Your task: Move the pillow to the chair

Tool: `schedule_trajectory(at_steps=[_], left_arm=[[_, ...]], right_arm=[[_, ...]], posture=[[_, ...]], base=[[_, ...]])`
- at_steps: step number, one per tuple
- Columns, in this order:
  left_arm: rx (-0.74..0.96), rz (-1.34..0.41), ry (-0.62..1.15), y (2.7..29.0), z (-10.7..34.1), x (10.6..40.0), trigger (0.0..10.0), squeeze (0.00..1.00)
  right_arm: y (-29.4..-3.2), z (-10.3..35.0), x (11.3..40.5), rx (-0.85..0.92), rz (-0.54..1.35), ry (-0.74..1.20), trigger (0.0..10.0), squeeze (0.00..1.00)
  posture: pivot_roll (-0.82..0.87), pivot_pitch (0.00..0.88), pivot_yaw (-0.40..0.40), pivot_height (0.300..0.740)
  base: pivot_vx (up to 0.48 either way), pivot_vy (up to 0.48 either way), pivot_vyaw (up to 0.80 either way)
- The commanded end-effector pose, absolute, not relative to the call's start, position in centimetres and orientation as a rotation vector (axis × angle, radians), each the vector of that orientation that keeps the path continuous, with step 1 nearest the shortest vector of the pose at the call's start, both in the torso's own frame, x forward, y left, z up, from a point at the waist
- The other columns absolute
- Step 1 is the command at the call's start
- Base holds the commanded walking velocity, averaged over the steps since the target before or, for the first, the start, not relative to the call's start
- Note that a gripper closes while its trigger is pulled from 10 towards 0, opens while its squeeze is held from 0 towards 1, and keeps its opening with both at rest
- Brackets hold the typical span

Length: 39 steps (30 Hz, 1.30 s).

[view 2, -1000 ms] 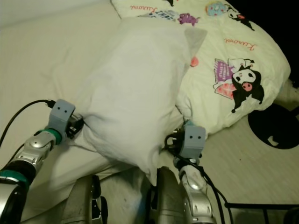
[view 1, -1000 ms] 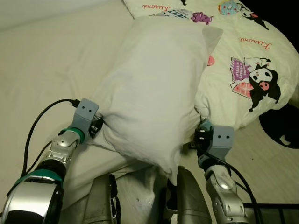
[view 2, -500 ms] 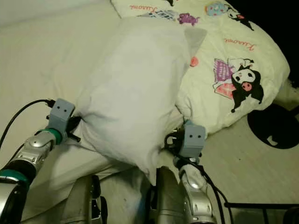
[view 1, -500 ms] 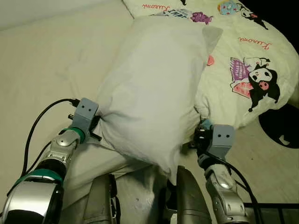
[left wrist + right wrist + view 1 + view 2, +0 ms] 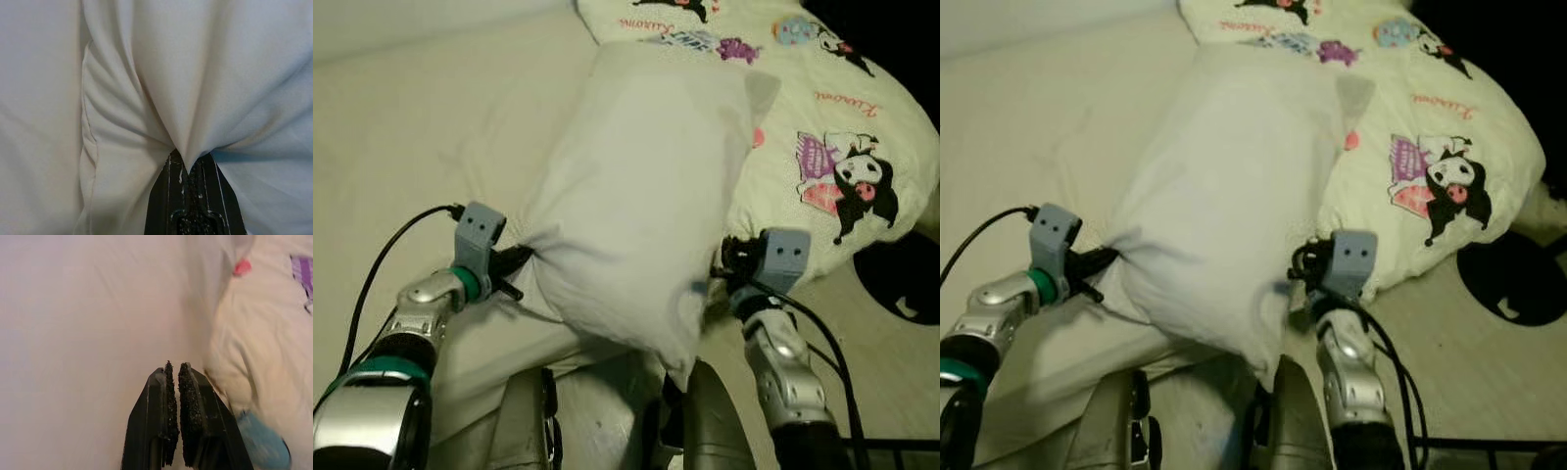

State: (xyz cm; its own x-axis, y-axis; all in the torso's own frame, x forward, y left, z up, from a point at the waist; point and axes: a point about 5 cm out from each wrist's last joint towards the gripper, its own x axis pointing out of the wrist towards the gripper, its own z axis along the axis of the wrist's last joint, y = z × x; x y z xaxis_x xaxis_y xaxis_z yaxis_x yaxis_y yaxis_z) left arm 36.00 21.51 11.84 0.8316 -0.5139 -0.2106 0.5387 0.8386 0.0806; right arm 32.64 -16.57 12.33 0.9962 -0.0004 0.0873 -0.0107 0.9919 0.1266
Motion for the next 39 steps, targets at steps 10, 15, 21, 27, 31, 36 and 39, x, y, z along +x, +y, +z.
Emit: schedule_trajectory(at_steps=[10, 15, 21, 27, 31, 36, 39], left_arm=[[-0.071, -1.073, 0.291, 19.0, 10.0, 29.9, 0.0, 0.0], [-0.11, -1.172, 0.318, 19.0, 11.5, 27.6, 0.0, 0.0], [-0.164, -1.237, 0.326, 18.9, 13.5, 25.9, 0.0, 0.0], [-0.179, -1.375, 0.442, 19.6, 16.0, 22.4, 0.0, 0.0], [-0.169, -1.415, 0.501, 19.5, 15.9, 21.3, 0.0, 0.0], [0.145, -1.048, 0.467, 20.9, 13.2, 24.2, 10.0, 0.0], [0.223, -0.857, 0.46, 22.5, 12.3, 25.9, 10.0, 1.0]], right_arm=[[-17.7, 12.2, 34.5, 0.166, -0.047, -0.065, 10.0, 0.0], [-17.7, 12.3, 34.8, 0.166, -0.045, -0.064, 10.0, 0.0], [-17.6, 12.3, 35.0, 0.166, -0.043, -0.068, 10.0, 0.0], [-17.8, 12.1, 35.1, 0.169, -0.055, -0.071, 10.0, 0.0], [-17.7, 11.8, 34.9, 0.169, -0.055, -0.062, 10.0, 0.0], [-17.1, 11.3, 34.8, 0.17, -0.044, -0.047, 10.0, 0.0], [-16.9, 10.9, 34.6, 0.164, -0.034, -0.036, 10.0, 0.0]], posture=[[0.1, 0.064, -0.019, 0.611], [0.11, 0.071, -0.019, 0.611], [0.11, 0.075, -0.013, 0.611], [0.11, 0.084, -0.003, 0.611], [0.11, 0.084, -0.005, 0.611], [0.11, 0.087, -0.004, 0.611], [0.1, 0.087, -0.003, 0.611]], base=[[0.0, 0.0, 0.0], [0.0, 0.0, 0.0], [0.0, 0.0, 0.0], [0.0, 0.0, 0.0], [0.0, 0.0, 0.0], [0.0, 0.0, 0.0], [0.0, 0.0, 0.0]])
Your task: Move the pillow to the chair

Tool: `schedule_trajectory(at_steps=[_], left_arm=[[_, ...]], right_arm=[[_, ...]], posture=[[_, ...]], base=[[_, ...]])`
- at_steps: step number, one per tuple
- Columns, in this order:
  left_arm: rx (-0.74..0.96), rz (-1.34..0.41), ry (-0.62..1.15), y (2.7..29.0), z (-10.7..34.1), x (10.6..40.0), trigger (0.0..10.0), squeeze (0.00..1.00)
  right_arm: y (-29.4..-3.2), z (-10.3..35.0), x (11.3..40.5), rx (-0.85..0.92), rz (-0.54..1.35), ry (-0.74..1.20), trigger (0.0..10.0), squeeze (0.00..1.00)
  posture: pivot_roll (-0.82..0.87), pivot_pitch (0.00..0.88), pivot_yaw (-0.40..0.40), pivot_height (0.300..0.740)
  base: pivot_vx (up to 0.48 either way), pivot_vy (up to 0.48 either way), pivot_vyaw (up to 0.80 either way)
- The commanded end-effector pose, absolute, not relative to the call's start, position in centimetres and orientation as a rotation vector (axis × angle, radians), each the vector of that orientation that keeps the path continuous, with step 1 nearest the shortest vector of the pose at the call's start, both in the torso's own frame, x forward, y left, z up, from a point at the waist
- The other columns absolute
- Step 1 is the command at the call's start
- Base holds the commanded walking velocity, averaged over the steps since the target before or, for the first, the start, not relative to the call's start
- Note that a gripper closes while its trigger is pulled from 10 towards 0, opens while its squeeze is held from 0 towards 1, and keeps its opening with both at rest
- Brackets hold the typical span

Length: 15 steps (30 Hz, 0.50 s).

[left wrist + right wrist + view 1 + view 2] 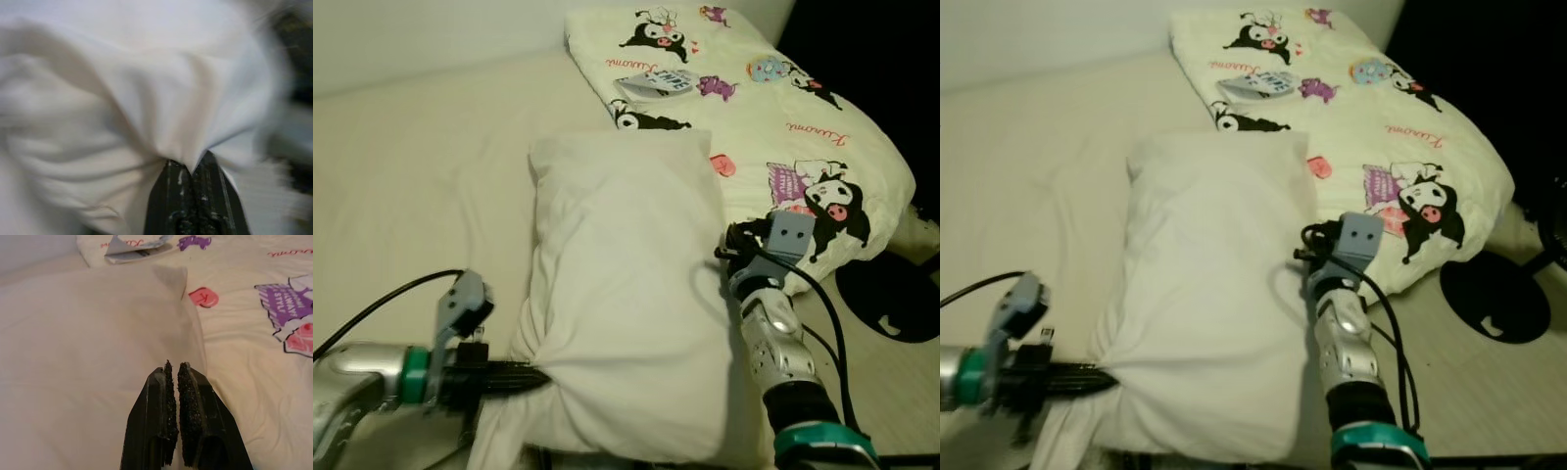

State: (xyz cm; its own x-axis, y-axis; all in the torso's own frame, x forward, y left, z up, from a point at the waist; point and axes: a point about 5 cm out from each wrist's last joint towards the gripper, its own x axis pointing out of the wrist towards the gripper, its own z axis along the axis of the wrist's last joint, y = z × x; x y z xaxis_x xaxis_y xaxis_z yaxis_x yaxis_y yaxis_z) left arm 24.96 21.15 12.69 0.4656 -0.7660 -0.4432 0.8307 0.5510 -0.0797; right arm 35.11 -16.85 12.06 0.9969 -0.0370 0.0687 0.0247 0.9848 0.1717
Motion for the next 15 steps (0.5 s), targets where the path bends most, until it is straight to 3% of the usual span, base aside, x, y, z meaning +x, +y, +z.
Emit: schedule_trajectory(at_steps=[1, 6, 12, 14, 15], left_arm=[[0.223, -0.857, 0.46, 22.5, 12.3, 25.9, 10.0, 1.0], [0.157, -0.784, 0.431, 23.3, 13.2, 25.9, 10.0, 1.0], [0.003, -0.663, 0.232, 24.7, 15.6, 26.4, 10.0, 1.0], [-0.071, -0.652, 0.197, 24.8, 15.9, 26.3, 10.0, 1.0], [-0.204, -0.665, 0.195, 24.5, 14.8, 25.5, 10.0, 1.0]], right_arm=[[-16.9, 10.9, 34.6, 0.164, -0.034, -0.036, 10.0, 0.0], [-17.0, 10.6, 34.5, 0.156, -0.03, -0.03, 10.0, 0.0], [-17.4, 9.6, 34.2, 0.14, -0.026, 0.016, 10.0, 0.0], [-17.2, 8.7, 34.0, 0.134, 0.018, 0.079, 10.0, 0.0], [-16.7, 6.6, 33.4, 0.164, 0.103, 0.21, 10.0, 0.0]], posture=[[0.1, 0.087, -0.003, 0.611], [0.1, 0.092, -0.004, 0.611], [0.09, 0.111, -0.011, 0.611], [0.09, 0.122, -0.014, 0.611], [0.09, 0.128, -0.017, 0.611]], base=[[0.0, 0.0, 0.0], [0.0, 0.0, 0.0], [0.0, 0.0, 0.0], [0.0, 0.0, 0.0], [0.0, 0.0, 0.0]])
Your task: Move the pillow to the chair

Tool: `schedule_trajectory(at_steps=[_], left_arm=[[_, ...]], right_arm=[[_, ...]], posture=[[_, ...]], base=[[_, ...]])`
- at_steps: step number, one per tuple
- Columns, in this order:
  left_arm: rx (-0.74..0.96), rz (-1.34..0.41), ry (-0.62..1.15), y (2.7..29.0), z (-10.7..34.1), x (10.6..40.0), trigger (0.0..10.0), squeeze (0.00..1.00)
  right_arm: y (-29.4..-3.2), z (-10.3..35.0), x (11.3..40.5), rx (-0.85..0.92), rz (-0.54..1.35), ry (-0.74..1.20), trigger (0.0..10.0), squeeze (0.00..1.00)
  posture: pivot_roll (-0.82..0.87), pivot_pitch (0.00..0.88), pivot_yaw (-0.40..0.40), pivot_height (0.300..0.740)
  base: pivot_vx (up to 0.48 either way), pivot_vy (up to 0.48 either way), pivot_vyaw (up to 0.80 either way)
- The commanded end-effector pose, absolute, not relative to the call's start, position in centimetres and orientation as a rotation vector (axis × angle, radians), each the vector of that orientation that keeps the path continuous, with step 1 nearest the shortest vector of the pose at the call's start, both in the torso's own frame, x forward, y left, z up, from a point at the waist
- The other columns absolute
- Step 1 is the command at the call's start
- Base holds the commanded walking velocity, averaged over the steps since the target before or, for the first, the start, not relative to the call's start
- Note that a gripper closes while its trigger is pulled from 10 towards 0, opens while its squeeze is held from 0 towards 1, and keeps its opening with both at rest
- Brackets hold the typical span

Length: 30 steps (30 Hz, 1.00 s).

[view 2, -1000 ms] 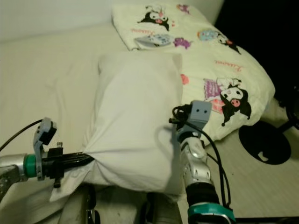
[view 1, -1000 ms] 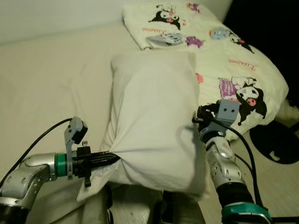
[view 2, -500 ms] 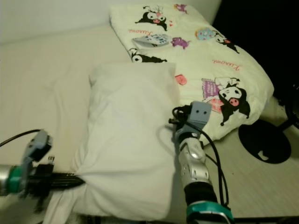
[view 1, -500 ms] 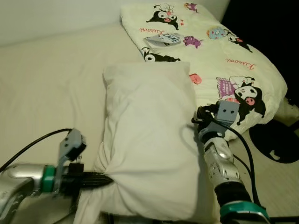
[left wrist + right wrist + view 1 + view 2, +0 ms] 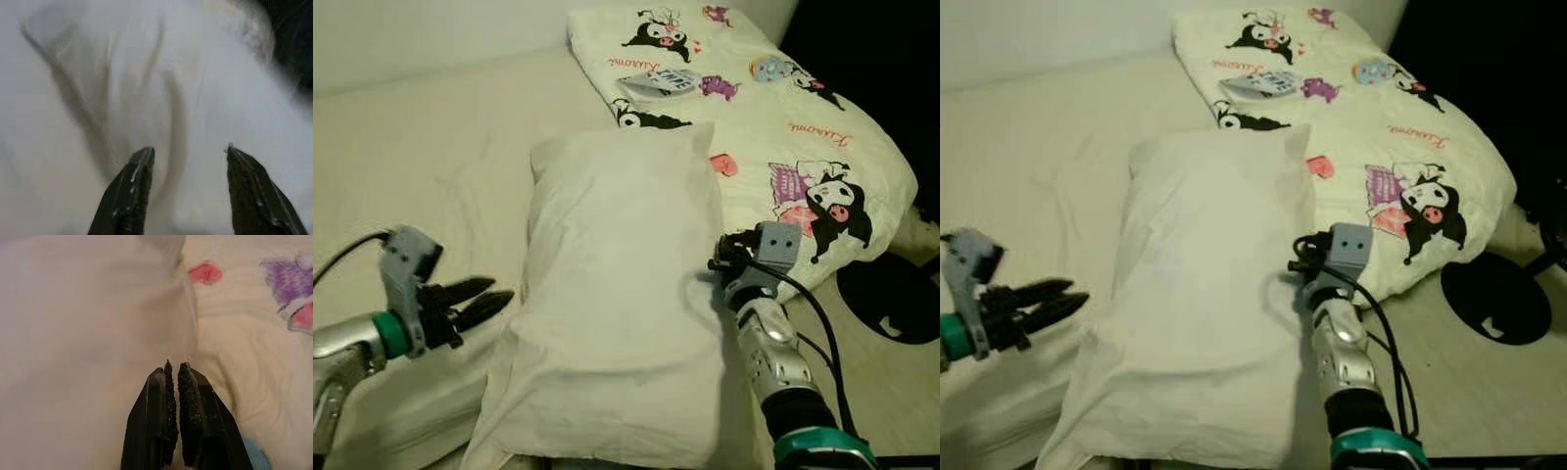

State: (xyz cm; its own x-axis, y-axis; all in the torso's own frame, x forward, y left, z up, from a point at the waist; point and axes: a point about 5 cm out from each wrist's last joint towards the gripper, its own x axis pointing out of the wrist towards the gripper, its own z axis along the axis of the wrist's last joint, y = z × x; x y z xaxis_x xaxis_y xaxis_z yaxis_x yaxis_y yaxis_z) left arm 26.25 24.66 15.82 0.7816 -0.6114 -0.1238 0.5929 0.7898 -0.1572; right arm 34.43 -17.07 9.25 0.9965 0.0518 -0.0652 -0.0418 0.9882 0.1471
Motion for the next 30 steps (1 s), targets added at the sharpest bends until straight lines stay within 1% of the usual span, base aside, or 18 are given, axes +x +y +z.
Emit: schedule_trajectory(at_steps=[1, 2, 3, 4, 5, 6, 7, 9, 11, 14, 16, 17, 21, 25, 27, 28, 30], left_arm=[[-0.25, -0.66, 0.198, 24.4, 14.0, 25.1, 10.0, 1.0], [-0.25, -0.66, 0.198, 24.4, 14.0, 25.1, 10.0, 1.0], [-0.263, -0.634, 0.202, 24.4, 13.1, 25.0, 10.0, 1.0], [-0.28, -0.598, 0.218, 24.4, 11.7, 24.7, 10.0, 1.0], [-0.28, -0.598, 0.218, 24.4, 11.7, 24.7, 10.0, 1.0], [-0.294, -0.568, 0.241, 24.3, 10.5, 24.3, 10.0, 1.0], [-0.294, -0.568, 0.241, 24.3, 10.5, 24.3, 10.0, 1.0], [-0.363, -0.524, 0.264, 24.1, 8.5, 23.2, 10.0, 1.0], [-0.363, -0.524, 0.264, 24.1, 8.5, 23.2, 10.0, 1.0], [-0.478, -0.482, 0.25, 24.0, 7.1, 22.0, 10.0, 1.0], [-0.506, -0.476, 0.243, 24.0, 6.9, 21.7, 10.0, 1.0], [-0.543, -0.456, 0.227, 24.2, 6.6, 21.4, 10.0, 1.0], [-0.547, -0.433, 0.216, 24.5, 6.3, 21.3, 10.0, 1.0], [-0.538, -0.418, 0.209, 24.6, 6.2, 21.4, 10.0, 1.0], [-0.548, -0.42, 0.2, 24.6, 6.2, 21.5, 10.0, 1.0], [-0.576, -0.418, 0.186, 24.6, 6.0, 21.6, 10.0, 1.0], [-0.583, -0.416, 0.183, 24.6, 6.0, 21.6, 10.0, 1.0]], right_arm=[[-16.7, 5.9, 33.2, 0.2, 0.125, 0.249, 10.0, 0.0], [-16.7, 5.9, 33.2, 0.2, 0.125, 0.249, 10.0, 0.0], [-16.8, 5.7, 33.0, 0.239, 0.134, 0.261, 10.0, 1.0], [-17.5, 5.6, 32.9, 0.293, 0.127, 0.261, 10.0, 1.0], [-17.5, 5.6, 32.9, 0.293, 0.127, 0.261, 10.0, 1.0], [-18.2, 5.7, 32.9, 0.35, 0.124, 0.251, 10.0, 1.0], [-18.2, 5.7, 32.9, 0.35, 0.124, 0.251, 10.0, 1.0], [-20.0, 6.1, 32.6, 0.505, 0.121, 0.211, 10.0, 1.0], [-20.0, 6.1, 32.6, 0.505, 0.121, 0.211, 10.0, 1.0], [-22.1, 6.4, 31.8, 0.656, 0.148, 0.165, 10.0, 1.0], [-22.5, 6.3, 31.5, 0.69, 0.154, 0.155, 10.0, 1.0], [-22.8, 6.3, 31.1, 0.745, 0.189, 0.151, 10.0, 1.0], [-22.6, 5.7, 30.6, 0.732, 0.261, 0.193, 10.0, 1.0], [-22.6, 4.7, 29.9, 0.724, 0.282, 0.239, 10.0, 1.0], [-23.3, 4.3, 29.5, 0.779, 0.251, 0.235, 10.0, 1.0], [-23.6, 4.3, 29.1, 0.845, 0.252, 0.217, 10.0, 1.0], [-23.7, 4.4, 29.0, 0.858, 0.257, 0.214, 10.0, 1.0]], posture=[[0.09, 0.128, -0.017, 0.611], [0.09, 0.128, -0.017, 0.611], [0.08, 0.139, -0.018, 0.611], [0.08, 0.146, -0.02, 0.611], [0.08, 0.146, -0.02, 0.611], [0.08, 0.146, -0.02, 0.611], [0.08, 0.146, -0.02, 0.611], [0.07, 0.161, -0.029, 0.611], [0.07, 0.161, -0.029, 0.611], [0.06, 0.165, -0.034, 0.611], [0.06, 0.165, -0.034, 0.611], [0.05, 0.169, -0.044, 0.611], [0.05, 0.168, -0.044, 0.611], [0.05, 0.167, -0.044, 0.611], [0.05, 0.164, -0.043, 0.611], [0.05, 0.164, -0.043, 0.611], [0.05, 0.164, -0.043, 0.611]], base=[[0.0, 0.0, 0.0], [0.0, 0.0, 0.0], [0.0, 0.0, 0.0], [0.0, 0.0, 0.0], [0.0, 0.0, 0.0], [0.0, 0.0, 0.0], [0.0, 0.0, 0.0], [0.0, 0.0, 0.0], [0.0, 0.0, 0.0], [0.0, 0.0, 0.0], [0.0, 0.0, 0.0], [0.0, 0.0, 0.0], [0.0, 0.0, 0.0], [0.0, 0.0, 0.0], [0.0, 0.0, 0.0], [0.0, 0.0, 0.0], [0.0, 0.0, 0.0]])
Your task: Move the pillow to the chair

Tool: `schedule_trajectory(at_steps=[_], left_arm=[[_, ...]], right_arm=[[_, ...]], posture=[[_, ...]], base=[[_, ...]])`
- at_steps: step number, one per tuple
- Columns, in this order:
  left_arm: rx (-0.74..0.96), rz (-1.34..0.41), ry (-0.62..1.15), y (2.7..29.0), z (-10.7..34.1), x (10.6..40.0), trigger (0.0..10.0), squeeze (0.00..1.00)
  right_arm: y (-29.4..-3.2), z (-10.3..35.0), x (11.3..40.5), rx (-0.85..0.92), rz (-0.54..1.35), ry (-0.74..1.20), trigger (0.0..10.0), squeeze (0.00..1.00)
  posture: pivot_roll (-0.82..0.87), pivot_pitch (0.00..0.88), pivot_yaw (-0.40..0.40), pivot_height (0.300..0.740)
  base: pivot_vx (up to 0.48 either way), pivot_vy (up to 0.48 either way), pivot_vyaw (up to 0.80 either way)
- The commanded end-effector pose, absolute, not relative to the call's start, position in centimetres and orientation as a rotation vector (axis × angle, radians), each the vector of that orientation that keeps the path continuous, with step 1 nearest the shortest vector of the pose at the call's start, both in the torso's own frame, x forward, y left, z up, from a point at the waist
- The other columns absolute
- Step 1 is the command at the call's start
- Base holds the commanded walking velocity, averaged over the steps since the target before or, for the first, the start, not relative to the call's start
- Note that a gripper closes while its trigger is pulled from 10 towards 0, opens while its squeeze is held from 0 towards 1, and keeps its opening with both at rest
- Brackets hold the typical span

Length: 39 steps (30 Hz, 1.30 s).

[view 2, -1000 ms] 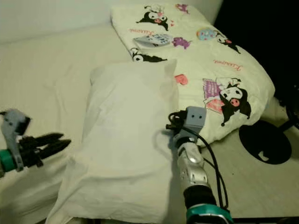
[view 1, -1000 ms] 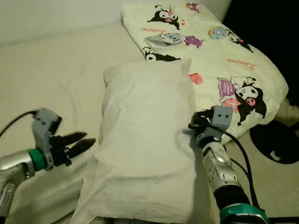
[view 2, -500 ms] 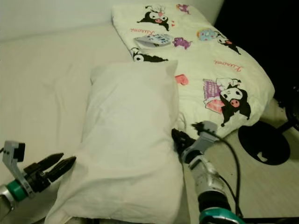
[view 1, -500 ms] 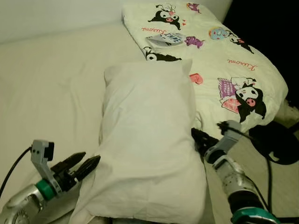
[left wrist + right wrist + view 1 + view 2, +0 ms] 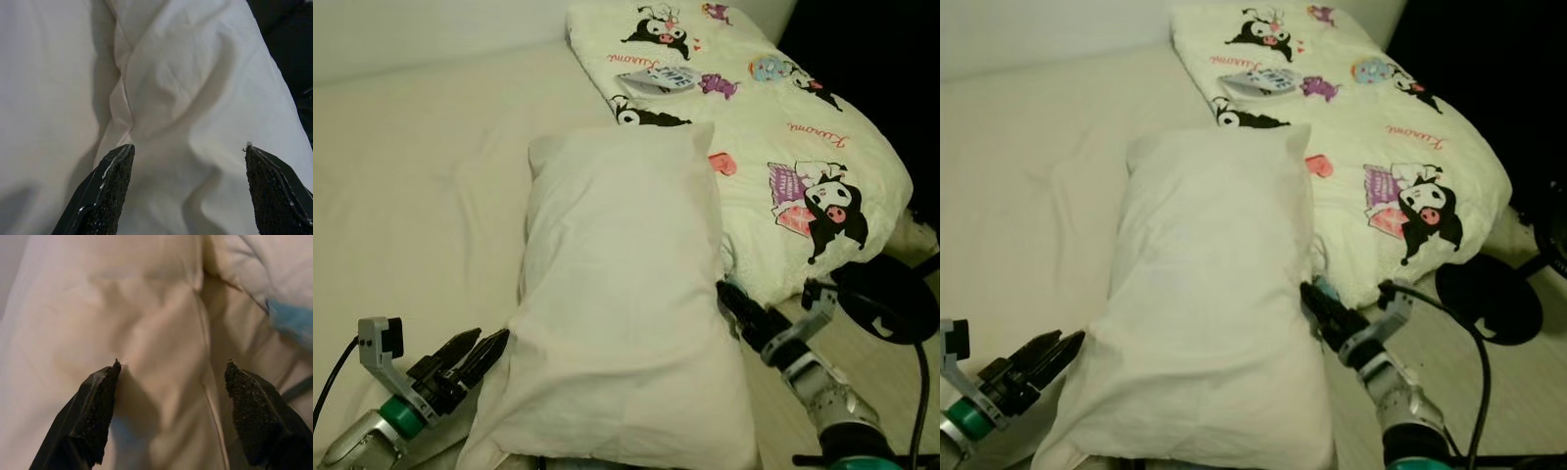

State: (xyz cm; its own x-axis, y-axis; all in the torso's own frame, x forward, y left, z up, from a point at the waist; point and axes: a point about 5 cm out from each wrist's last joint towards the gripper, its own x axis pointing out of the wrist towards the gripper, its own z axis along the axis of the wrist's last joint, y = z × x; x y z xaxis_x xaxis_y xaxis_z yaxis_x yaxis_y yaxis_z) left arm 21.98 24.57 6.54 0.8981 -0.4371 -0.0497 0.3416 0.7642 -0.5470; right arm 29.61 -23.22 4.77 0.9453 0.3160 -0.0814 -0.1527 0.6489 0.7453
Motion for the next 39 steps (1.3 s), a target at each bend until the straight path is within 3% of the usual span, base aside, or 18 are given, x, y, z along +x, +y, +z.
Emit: schedule_trajectory(at_steps=[1, 7, 12, 20, 25, 26, 27, 28, 29, 30, 31, 32, 33, 34, 35, 36, 38, 39], left_arm=[[-0.601, -0.411, 0.191, 24.6, 5.5, 21.8, 10.0, 1.0], [-0.651, -0.472, 0.317, 22.8, 2.7, 23.1, 10.0, 1.0], [-0.681, -0.486, 0.341, 22.1, 2.2, 24.0, 10.0, 1.0], [-0.712, -0.542, 0.364, 18.9, 1.9, 26.6, 10.0, 1.0], [-0.727, -0.555, 0.347, 17.7, 2.1, 27.5, 10.0, 1.0], [-0.736, -0.558, 0.335, 17.4, 2.2, 27.7, 10.0, 1.0], [-0.736, -0.558, 0.335, 17.4, 2.2, 27.7, 10.0, 1.0], [-0.748, -0.567, 0.319, 17.0, 2.5, 28.0, 10.0, 1.0], [-0.748, -0.567, 0.319, 17.0, 2.5, 28.0, 10.0, 1.0], [-0.756, -0.578, 0.306, 16.7, 2.8, 28.2, 10.0, 1.0], [-0.741, -0.622, 0.294, 15.7, 3.3, 28.7, 10.0, 0.31], [-0.73, -0.635, 0.291, 15.5, 3.4, 28.8, 10.0, 0.0], [-0.73, -0.635, 0.291, 15.5, 3.4, 28.8, 10.0, 0.0], [-0.715, -0.652, 0.278, 15.2, 3.6, 29.0, 8.8, 0.0], [-0.715, -0.652, 0.278, 15.2, 3.6, 29.0, 8.8, 0.0], [-0.689, -0.662, 0.261, 15.0, 3.8, 29.1, 3.1, 0.0], [-0.671, -0.668, 0.249, 14.9, 3.9, 29.2, 3.1, 0.0], [-0.675, -0.677, 0.247, 14.9, 4.0, 29.2, 0.0, 0.0]], right_arm=[[-23.4, 4.3, 28.8, 0.879, 0.293, 0.231, 10.0, 1.0], [-20.1, 2.8, 27.3, 0.897, 0.494, 0.379, 10.0, 1.0], [-18.8, 2.6, 27.2, 0.928, 0.52, 0.386, 10.0, 1.0], [-14.5, 2.6, 27.4, 0.957, 0.625, 0.431, 10.0, 1.0], [-12.4, 2.0, 27.3, 0.865, 0.663, 0.5, 10.0, 1.0], [-12.1, 1.9, 27.2, 0.857, 0.673, 0.511, 10.0, 0.84], [-12.1, 1.9, 27.2, 0.857, 0.673, 0.511, 10.0, 0.84], [-11.8, 1.8, 27.2, 0.844, 0.681, 0.52, 10.0, 0.5], [-11.8, 1.8, 27.2, 0.844, 0.681, 0.52, 10.0, 0.5], [-11.6, 1.8, 27.1, 0.841, 0.69, 0.527, 10.0, 0.0], [-11.0, 1.9, 27.0, 0.802, 0.722, 0.542, 10.0, 0.0], [-10.8, 1.9, 27.0, 0.786, 0.731, 0.546, 10.0, 0.0], [-10.8, 1.9, 27.0, 0.786, 0.731, 0.546, 10.0, 0.0], [-10.6, 2.0, 26.9, 0.768, 0.752, 0.546, 10.0, 0.0], [-10.6, 2.0, 26.9, 0.768, 0.752, 0.546, 10.0, 0.0], [-10.3, 2.1, 27.0, 0.733, 0.761, 0.542, 10.0, 0.0], [-10.2, 2.1, 27.0, 0.71, 0.766, 0.538, 10.0, 0.0], [-10.0, 2.2, 27.2, 0.704, 0.765, 0.533, 1.7, 0.0]], posture=[[0.05, 0.163, -0.049, 0.611], [0.04, 0.153, -0.046, 0.611], [0.04, 0.153, -0.046, 0.611], [0.03, 0.129, -0.042, 0.611], [0.03, 0.126, -0.038, 0.611], [0.03, 0.126, -0.038, 0.611], [0.03, 0.126, -0.038, 0.611], [0.03, 0.126, -0.038, 0.611], [0.03, 0.126, -0.038, 0.611], [0.04, 0.128, -0.045, 0.611], [0.04, 0.127, -0.045, 0.611], [0.04, 0.127, -0.045, 0.611], [0.04, 0.127, -0.045, 0.611], [0.04, 0.124, -0.042, 0.611], [0.04, 0.124, -0.042, 0.611], [0.04, 0.121, -0.04, 0.611], [0.04, 0.12, -0.039, 0.611], [0.04, 0.116, -0.037, 0.611]], base=[[0.0, 0.0, 0.0], [0.0, 0.0, 0.0], [0.0, 0.0, 0.0], [0.0, 0.0, 0.0], [0.0, 0.0, 0.0], [0.0, 0.0, 0.0], [0.0, 0.0, 0.0], [0.0, 0.0, 0.0], [0.0, 0.0, 0.0], [0.0, 0.0, 0.0], [0.0, 0.0, 0.0], [0.0, 0.0, 0.0], [0.0, 0.0, 0.0], [0.0, 0.0, 0.0], [0.0, 0.0, 0.0], [0.0, 0.0, 0.0], [0.0, 0.0, 0.0], [0.0, 0.0, 0.0]])
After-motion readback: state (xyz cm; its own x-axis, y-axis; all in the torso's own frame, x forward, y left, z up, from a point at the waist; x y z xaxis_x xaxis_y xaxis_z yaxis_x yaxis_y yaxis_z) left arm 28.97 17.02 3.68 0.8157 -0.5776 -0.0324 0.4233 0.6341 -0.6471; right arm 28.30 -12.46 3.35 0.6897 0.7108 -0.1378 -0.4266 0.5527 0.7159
